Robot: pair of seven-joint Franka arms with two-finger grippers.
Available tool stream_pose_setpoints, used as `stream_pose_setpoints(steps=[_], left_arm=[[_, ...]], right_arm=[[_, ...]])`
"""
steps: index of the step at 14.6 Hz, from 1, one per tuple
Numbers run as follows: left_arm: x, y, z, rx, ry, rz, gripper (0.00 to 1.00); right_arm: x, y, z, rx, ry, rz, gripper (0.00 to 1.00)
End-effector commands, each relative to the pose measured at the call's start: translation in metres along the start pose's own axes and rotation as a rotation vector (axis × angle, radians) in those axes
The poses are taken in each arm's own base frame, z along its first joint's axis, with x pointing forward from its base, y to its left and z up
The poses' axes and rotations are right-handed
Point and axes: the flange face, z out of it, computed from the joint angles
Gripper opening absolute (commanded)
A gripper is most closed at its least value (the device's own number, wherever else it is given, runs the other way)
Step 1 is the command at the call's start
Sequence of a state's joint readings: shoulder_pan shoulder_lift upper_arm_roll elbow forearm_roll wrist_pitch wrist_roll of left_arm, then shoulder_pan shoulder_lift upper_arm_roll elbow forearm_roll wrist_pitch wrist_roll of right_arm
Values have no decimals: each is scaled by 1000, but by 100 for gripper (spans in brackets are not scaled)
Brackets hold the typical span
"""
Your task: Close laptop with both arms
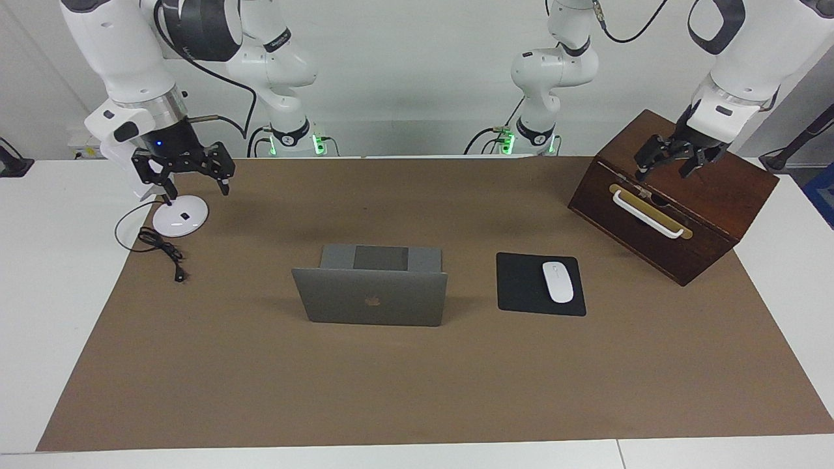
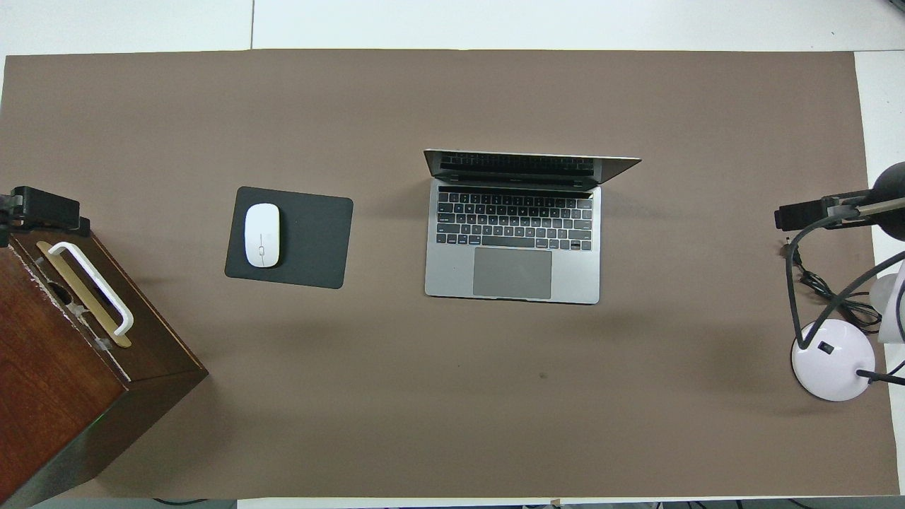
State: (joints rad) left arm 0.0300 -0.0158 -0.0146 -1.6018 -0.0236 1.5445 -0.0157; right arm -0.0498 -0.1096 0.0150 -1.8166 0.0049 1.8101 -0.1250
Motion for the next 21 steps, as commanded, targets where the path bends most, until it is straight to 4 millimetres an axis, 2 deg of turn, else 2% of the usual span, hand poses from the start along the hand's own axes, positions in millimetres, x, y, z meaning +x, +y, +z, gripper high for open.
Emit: stream_pose_setpoints(steps=[1,14,21], left_arm=[[-7,0,-1,15,0,8,100],[-7,0,-1,15,2,8,100],[-7,1,-1,16,0,9,100]], right_arm=[[-3,5,1,-6,17,-19,100],[-4,5,1,-4,13,-19,100],[-5,6,-5,-5,28,-18,100]])
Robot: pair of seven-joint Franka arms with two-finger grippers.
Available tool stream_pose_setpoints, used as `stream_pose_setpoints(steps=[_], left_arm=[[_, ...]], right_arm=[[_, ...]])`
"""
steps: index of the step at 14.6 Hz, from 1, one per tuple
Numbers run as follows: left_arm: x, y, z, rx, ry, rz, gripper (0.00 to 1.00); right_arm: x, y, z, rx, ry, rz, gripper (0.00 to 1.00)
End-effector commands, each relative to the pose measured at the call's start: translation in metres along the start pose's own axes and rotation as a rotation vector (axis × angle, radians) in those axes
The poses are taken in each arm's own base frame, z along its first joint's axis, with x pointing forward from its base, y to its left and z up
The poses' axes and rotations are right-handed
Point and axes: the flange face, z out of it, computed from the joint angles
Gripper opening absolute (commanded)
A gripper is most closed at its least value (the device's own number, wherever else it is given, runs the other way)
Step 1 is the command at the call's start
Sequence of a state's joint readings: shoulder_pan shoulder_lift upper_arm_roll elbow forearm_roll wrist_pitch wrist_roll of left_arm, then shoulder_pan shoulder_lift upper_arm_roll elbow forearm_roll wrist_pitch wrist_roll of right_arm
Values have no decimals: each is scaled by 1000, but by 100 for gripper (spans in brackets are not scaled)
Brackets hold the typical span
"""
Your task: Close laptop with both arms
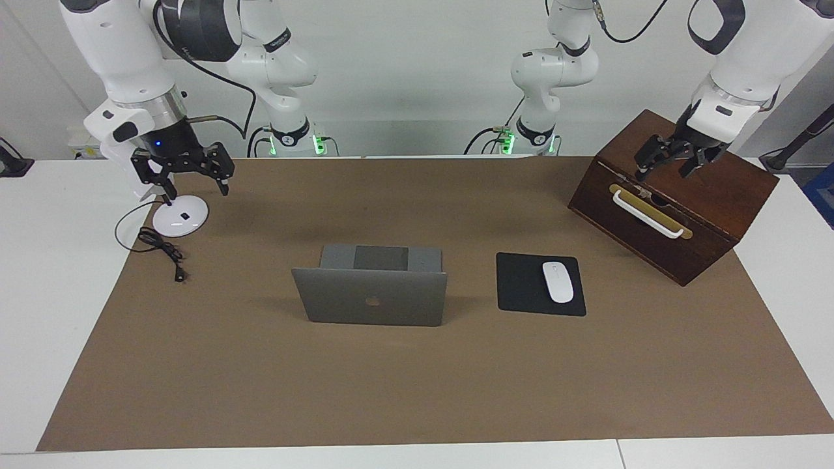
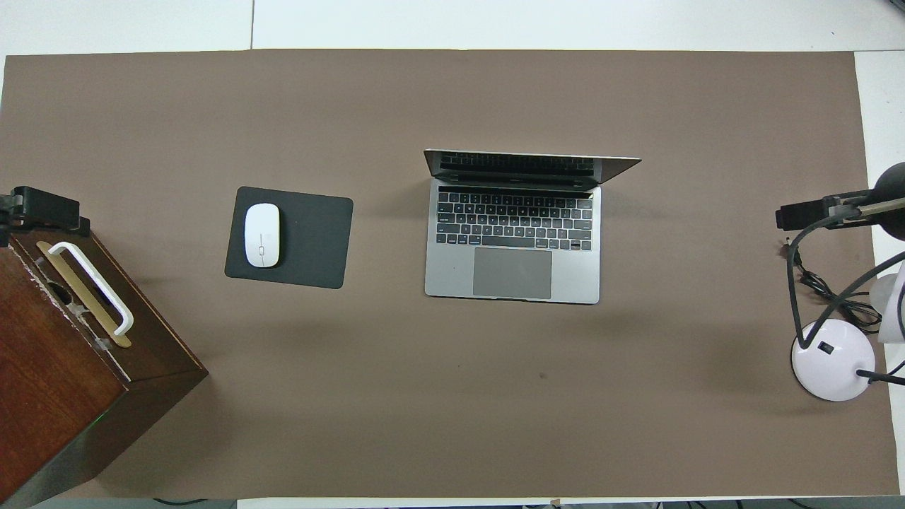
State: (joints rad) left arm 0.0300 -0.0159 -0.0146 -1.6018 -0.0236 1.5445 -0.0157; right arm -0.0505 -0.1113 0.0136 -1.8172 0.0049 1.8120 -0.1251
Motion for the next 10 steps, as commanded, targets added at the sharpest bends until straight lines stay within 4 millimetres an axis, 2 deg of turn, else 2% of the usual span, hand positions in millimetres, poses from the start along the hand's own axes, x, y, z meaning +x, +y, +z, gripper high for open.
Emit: stream_pose_setpoints(steps=[1,10], left_arm=[[-7,0,-1,16,2,8,100],[-6,-2,-1,14,8,6,100]], right_arm=[[-4,7,-5,-5,27,-31,100],[-1,1,-5,0,52,-18,100]])
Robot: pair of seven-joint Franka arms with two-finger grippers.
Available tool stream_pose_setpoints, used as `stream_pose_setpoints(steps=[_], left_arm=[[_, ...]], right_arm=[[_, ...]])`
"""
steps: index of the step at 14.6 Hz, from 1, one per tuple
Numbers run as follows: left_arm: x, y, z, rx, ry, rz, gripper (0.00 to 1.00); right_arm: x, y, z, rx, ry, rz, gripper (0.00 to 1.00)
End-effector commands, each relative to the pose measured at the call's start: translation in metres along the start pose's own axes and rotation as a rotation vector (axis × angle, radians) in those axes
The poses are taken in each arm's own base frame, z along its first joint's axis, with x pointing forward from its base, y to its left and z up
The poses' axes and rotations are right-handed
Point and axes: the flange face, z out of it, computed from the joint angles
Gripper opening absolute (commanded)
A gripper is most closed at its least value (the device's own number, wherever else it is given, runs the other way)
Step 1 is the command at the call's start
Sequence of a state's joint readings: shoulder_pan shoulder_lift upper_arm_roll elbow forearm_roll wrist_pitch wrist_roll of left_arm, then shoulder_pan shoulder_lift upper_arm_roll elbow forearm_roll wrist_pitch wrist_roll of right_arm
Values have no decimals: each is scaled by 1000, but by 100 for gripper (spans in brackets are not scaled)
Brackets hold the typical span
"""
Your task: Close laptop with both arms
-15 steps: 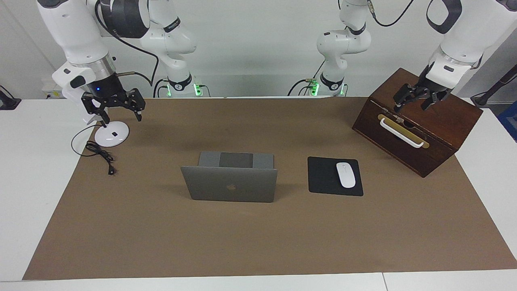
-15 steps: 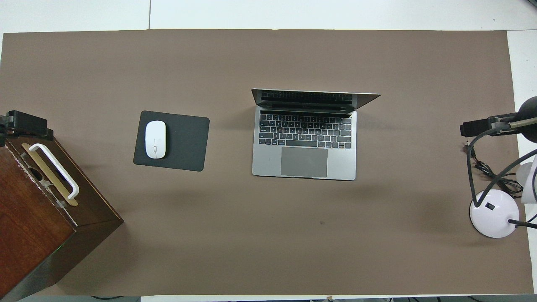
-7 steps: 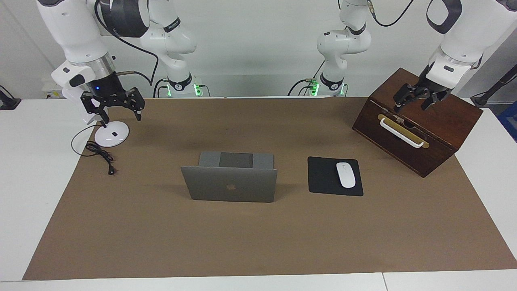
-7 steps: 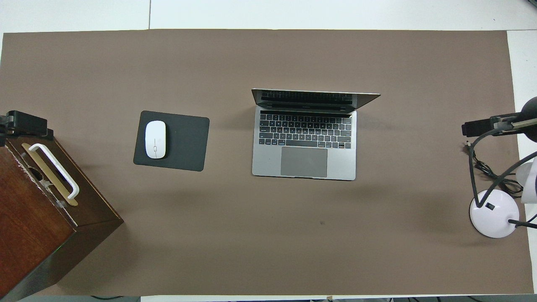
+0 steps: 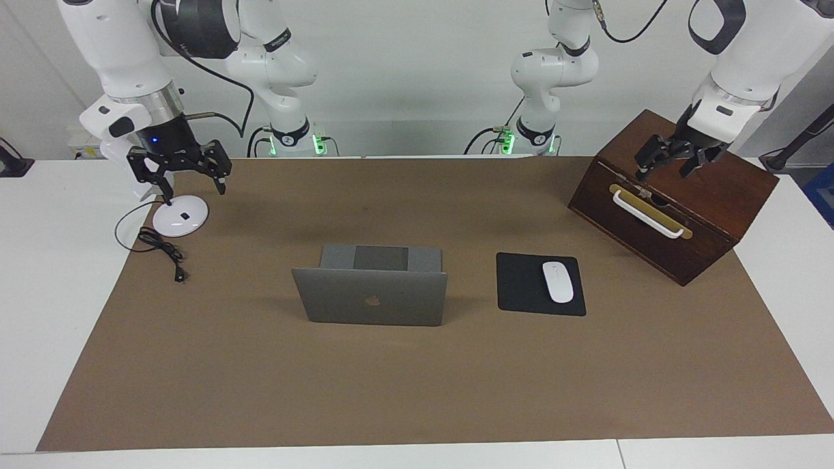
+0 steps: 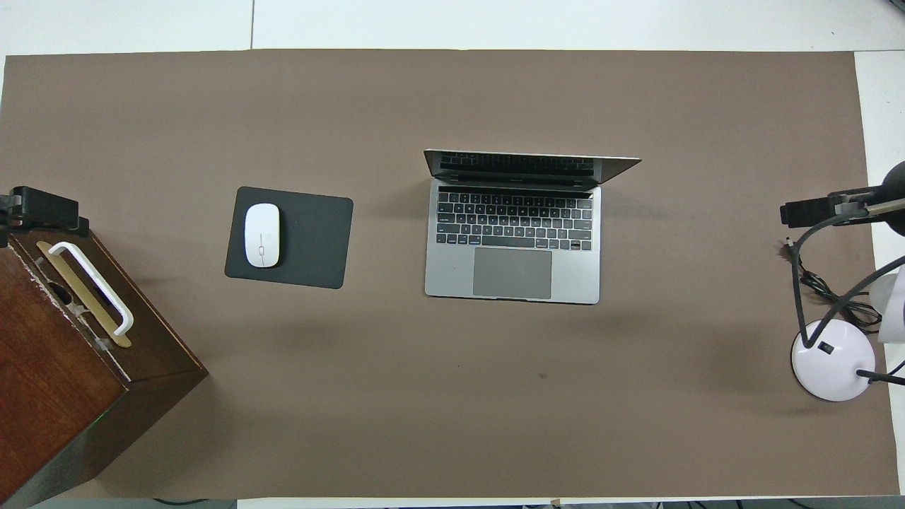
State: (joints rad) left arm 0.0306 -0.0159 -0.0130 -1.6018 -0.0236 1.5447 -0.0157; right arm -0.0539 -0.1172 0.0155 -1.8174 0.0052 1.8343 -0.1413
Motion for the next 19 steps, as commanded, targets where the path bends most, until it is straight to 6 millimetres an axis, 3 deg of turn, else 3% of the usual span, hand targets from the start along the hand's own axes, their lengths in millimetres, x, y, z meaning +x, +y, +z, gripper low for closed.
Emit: stream_pose_setpoints(steps=[1,10,11,13,14,16,17,19], left_arm=[[-5,0,-2,14,14,-2,100],[-3,3,-2,11,29,-14,100],[-3,5,-2,9,30,-13,97],[-3,9,-2,8,33,-5,17],[-3,9,-2,8,36,-7,0],[-3,9,-2,8,36,-8,0],[-3,10,-3,8,38,-10,0],[-2,11,-3,7,43,-42,0]], right_arm=[[-2,2,0,4,23,-5,100],[4,8,0,-4,56,-12,100],[8,9,4,-8,66,-18,76],[26,12,14,-16,71,-19,2],[42,17,22,-23,89,-18,0],[75,23,34,-47,113,-26,0],[91,28,54,-45,93,-23,0],[134,34,75,-44,102,-23,0]])
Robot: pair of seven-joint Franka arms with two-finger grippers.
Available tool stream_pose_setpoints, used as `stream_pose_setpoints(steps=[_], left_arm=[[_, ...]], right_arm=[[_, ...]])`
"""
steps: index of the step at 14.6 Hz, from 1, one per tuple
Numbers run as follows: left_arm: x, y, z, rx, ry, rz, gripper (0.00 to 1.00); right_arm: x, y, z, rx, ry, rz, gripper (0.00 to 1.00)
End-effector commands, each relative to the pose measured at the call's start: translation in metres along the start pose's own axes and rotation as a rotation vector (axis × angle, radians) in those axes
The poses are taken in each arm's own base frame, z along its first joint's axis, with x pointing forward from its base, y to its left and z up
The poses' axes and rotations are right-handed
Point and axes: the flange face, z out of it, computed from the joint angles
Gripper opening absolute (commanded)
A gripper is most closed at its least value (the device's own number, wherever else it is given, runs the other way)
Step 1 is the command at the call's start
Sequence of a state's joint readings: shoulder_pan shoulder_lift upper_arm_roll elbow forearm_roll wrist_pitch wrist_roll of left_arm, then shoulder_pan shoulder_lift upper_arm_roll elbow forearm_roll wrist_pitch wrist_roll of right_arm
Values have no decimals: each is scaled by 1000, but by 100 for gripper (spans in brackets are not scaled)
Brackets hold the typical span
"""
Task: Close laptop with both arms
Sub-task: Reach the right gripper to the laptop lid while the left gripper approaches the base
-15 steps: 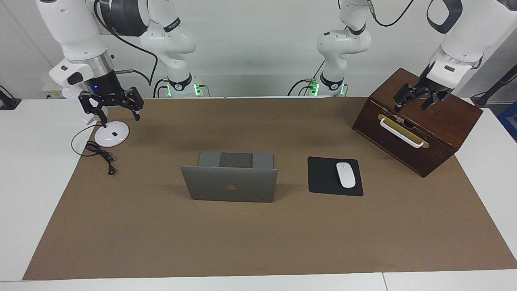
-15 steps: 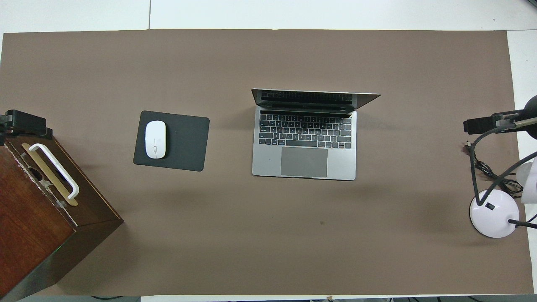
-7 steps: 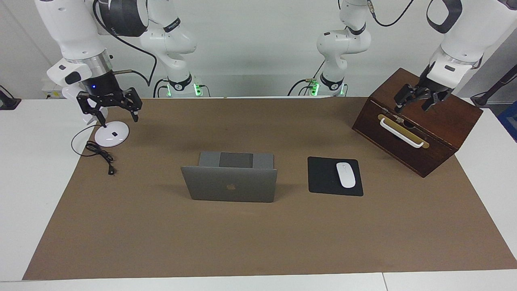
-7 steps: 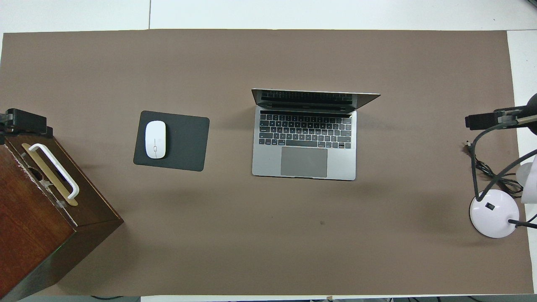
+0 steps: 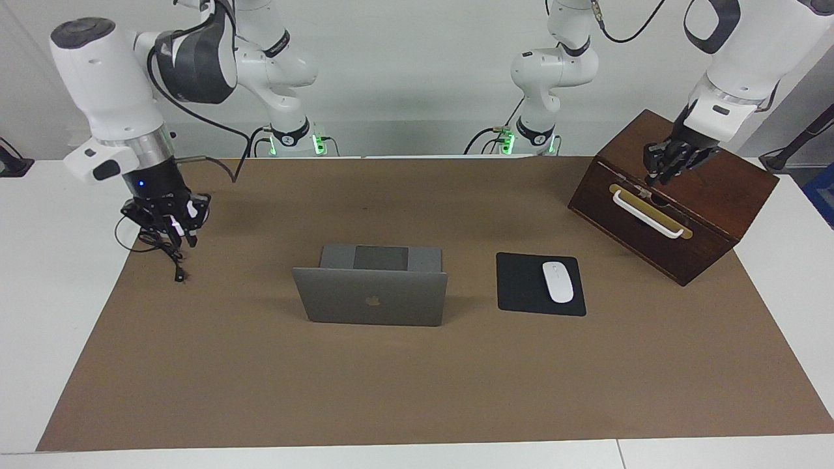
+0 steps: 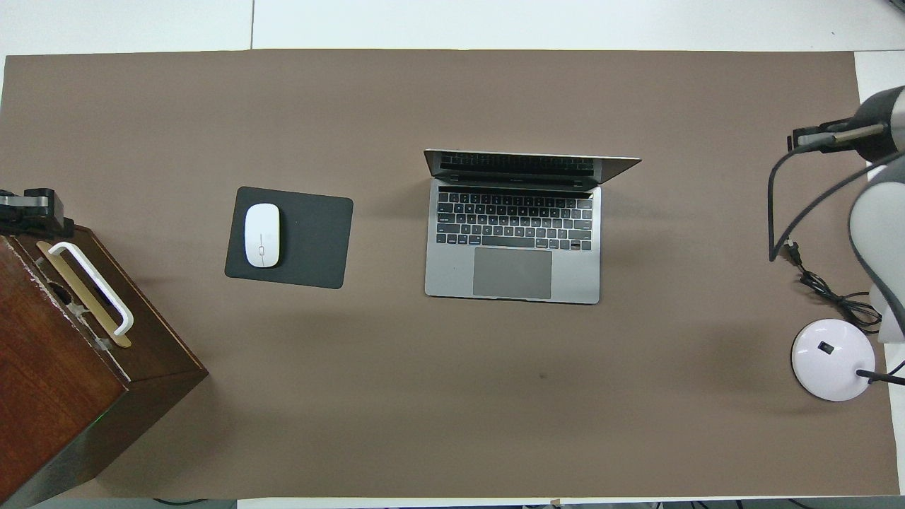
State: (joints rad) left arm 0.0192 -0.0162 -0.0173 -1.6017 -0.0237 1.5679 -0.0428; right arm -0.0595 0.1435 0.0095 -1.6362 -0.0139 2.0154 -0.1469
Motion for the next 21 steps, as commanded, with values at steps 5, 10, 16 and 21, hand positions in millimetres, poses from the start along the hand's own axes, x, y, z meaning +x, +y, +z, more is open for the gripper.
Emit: stream_pose_setpoints(steps=[5,10,16,21], left_arm=[[-11,25,23,-60,75,-4,0],[-26,73,56,-171,189,36,0],[-71,132,105,-205,347,131,0],[-109,192,145,-241,442,246,0]], right_arm=[[126,-60,67,-31,10,-13,0],[123,-190,73,-29,6,123,0],[107,-267,63,-53,13,133,0],[104,-270,71,-74,4,124,0]])
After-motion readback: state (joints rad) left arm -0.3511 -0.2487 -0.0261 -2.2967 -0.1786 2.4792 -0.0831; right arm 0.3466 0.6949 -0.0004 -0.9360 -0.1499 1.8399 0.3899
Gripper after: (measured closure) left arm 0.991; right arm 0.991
